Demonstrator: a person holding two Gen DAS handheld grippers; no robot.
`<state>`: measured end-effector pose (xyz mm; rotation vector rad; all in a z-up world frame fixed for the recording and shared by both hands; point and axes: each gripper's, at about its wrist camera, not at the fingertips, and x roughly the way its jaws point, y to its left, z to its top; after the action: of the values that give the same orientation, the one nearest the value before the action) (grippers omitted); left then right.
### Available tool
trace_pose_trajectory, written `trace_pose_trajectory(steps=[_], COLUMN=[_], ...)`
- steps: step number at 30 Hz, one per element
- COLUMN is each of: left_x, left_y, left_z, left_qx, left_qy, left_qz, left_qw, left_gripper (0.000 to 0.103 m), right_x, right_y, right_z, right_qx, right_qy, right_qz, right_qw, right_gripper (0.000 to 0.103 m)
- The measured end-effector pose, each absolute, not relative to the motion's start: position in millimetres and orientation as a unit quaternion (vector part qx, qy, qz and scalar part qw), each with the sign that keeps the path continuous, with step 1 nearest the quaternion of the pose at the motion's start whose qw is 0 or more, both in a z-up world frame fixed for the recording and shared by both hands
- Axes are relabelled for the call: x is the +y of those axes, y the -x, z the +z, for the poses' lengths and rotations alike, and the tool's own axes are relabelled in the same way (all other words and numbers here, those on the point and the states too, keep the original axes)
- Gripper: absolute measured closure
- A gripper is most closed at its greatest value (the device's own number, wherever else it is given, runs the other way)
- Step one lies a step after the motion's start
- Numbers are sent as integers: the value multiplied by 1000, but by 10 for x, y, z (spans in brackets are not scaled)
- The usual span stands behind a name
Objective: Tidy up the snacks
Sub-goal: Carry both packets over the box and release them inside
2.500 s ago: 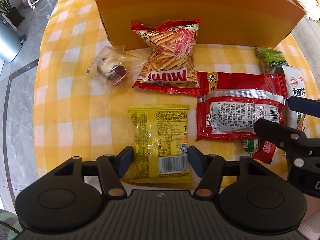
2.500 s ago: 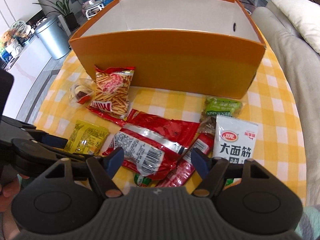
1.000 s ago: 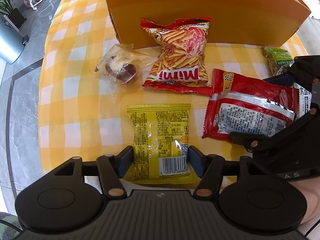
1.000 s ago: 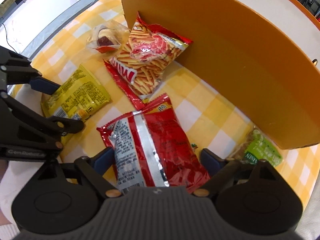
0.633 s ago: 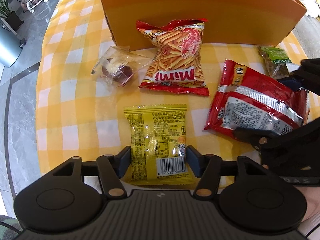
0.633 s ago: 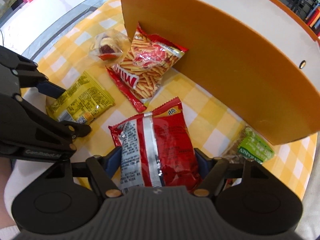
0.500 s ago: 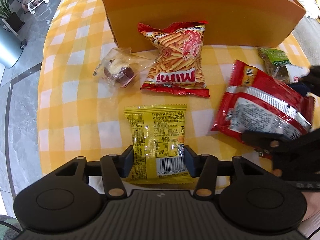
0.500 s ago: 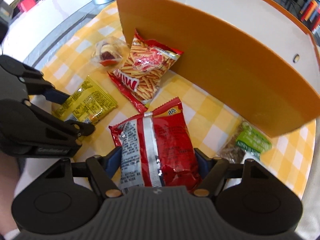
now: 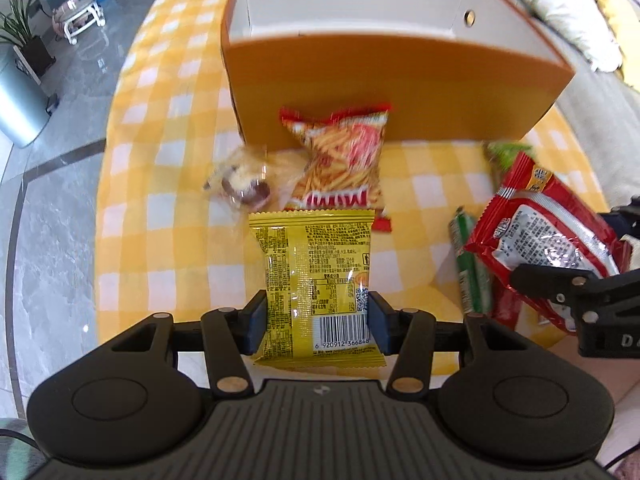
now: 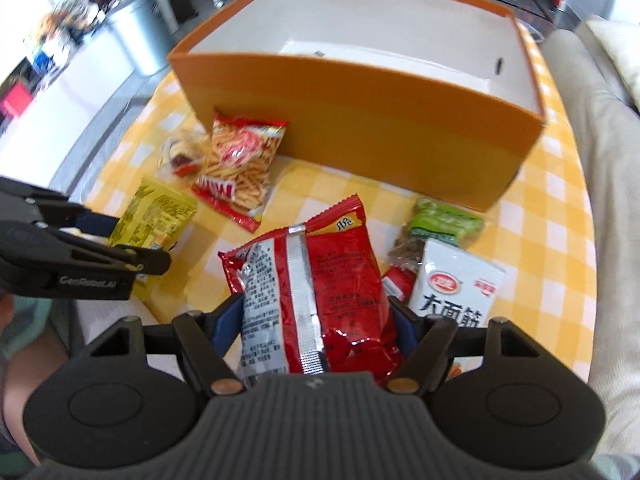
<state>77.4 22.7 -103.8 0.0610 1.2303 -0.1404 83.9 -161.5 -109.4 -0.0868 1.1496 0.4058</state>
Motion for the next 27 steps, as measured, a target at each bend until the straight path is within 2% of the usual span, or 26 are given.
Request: trace_pose_trajectory(steps=[15,27], left_x=[104,-65], left_y=[-886,-1505], left_z=[-195,207], left_qx=[482,432], left_qy=[-21,-48], left_qz=[-86,-98], left_qw=[871,895], left_gripper=[45,45], right_x=[-1961,-2197], right_y=[-809,-1434], right_z=[-421,21], right_qx=[458,408], right_qy=[-51,-90], right_qz=[148,130], right_qw=[875,899], right_gripper=[33,34])
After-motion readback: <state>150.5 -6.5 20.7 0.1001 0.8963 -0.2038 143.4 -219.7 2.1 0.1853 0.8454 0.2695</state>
